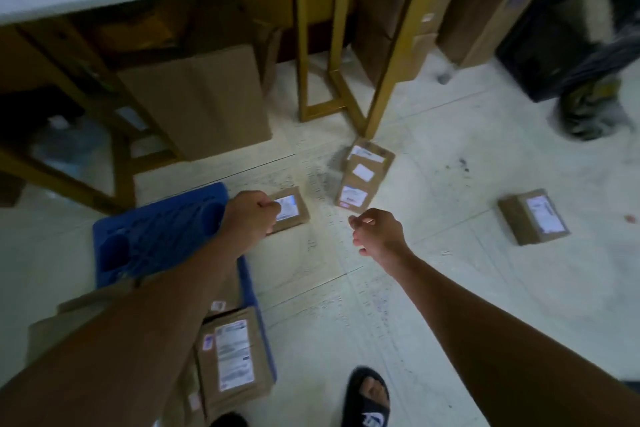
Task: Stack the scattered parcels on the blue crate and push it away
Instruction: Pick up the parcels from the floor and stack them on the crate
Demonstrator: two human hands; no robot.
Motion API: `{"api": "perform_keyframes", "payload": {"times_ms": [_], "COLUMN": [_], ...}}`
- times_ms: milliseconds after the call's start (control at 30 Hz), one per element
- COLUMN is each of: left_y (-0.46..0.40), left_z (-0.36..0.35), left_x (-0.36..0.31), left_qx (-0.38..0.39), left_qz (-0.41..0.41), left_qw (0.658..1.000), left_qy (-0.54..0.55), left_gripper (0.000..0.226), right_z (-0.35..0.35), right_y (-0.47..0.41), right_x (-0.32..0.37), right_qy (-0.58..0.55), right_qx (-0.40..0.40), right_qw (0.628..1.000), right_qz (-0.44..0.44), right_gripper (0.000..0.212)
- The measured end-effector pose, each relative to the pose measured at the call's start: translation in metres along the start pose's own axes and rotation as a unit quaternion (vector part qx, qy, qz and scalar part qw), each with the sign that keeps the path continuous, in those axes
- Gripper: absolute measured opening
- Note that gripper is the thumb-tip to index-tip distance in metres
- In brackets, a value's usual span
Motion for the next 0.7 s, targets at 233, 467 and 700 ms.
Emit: {"api": "perform_keyframes", "payload": {"times_ms": [233,467,700], "left_y": [-0.031,-0.153,-0.27], "left_z": [-0.098,-0.217,-0.305], "left_x": [-0.069,-0.029,0.0], "left_qx": [-0.016,-0.041,-0.018], "left_qz": [-0.039,-0.085,-0.097], "left_qw": [0.998,0.994,0.995], "left_qy": [-0.057,-0.058,-0.011], "left_gripper": [0.021,0.054,0.061], "right_z": [0.088,0.043,-0.006], "right_y": [-0.065,-0.201,-0.311], "right_x": [-0.039,-0.122,-0.173], "right_qy": [0.031,-0.043,-0.08], "right_qx": [-0.041,-0.027,0.026], "right_qw": [0.999,0.998,0.993], "right_qz": [0.008,0.036,0.077], "right_gripper": [0.036,0.061,0.07]}}
Point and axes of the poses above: each hand's wrist, its own y-axis away from the middle knuckle, its own z-axis out of the back of the hand, x = y × z, the point moved 6 cm from there along -y, towards the middle knuckle, and after that the axes turned 10 degrees about -y, right-handed, at the moved point
